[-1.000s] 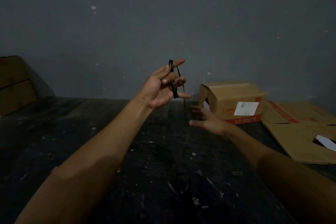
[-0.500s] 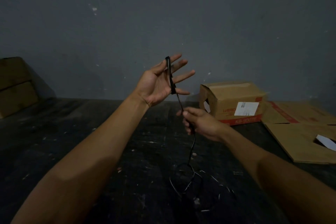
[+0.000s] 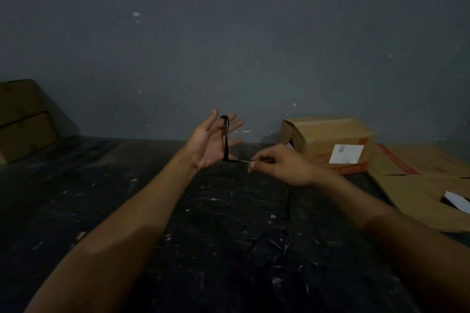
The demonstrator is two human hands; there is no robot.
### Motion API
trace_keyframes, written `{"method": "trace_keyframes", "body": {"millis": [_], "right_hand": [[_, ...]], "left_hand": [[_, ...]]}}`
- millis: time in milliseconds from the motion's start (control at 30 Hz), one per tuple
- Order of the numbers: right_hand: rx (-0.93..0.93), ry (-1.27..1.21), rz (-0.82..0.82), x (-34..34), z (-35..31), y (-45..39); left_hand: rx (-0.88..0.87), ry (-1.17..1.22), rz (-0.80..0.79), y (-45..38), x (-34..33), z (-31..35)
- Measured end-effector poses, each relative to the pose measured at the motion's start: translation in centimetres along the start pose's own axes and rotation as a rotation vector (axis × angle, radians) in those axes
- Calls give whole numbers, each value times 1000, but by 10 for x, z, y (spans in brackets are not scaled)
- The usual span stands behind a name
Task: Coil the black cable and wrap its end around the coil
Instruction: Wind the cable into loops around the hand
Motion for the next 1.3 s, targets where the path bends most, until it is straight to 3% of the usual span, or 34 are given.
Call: {"method": "trace_keyframes", "body": {"millis": [333,533,700,1000,1300], "right_hand": [[18,370,19,68,-19,-22],[16,431,108,100,-18,-23],[18,368,144,96,-3,-21],[19,98,256,65,35,-5],[-46,-86,162,-11,52,3]], "left_hand": [[248,-203,-285,2,-35,-53],[378,-285,-339,12,-42,-79],[409,-262,-498,24,-67,-81],[223,-89,-744,44,-100,-40],[29,31,-644,34,-94,6]]}}
Point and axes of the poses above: each hand's wrist, its own y-axis away from the middle knuckle, its own x-axis out of the back of the hand, z = x × y, the point moved 10 cm from there along -y, towards the middle knuckle, and after that the axes turned 11 degrees about x, right-handed, at the moved point
